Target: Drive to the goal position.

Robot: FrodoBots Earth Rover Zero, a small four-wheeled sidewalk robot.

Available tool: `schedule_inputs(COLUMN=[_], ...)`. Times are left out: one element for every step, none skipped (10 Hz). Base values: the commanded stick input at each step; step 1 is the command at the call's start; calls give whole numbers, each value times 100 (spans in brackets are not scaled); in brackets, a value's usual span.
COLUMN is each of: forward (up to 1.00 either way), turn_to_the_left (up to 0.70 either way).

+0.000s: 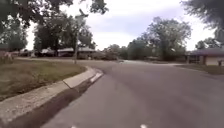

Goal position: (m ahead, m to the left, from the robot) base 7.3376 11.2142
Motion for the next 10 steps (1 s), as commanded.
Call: schedule_inputs(forward=[70, 70, 70, 70, 70, 70, 70, 70, 70, 70], turn_to_the_left=[0, 0, 0, 0, 0, 0, 0, 0, 0, 0])
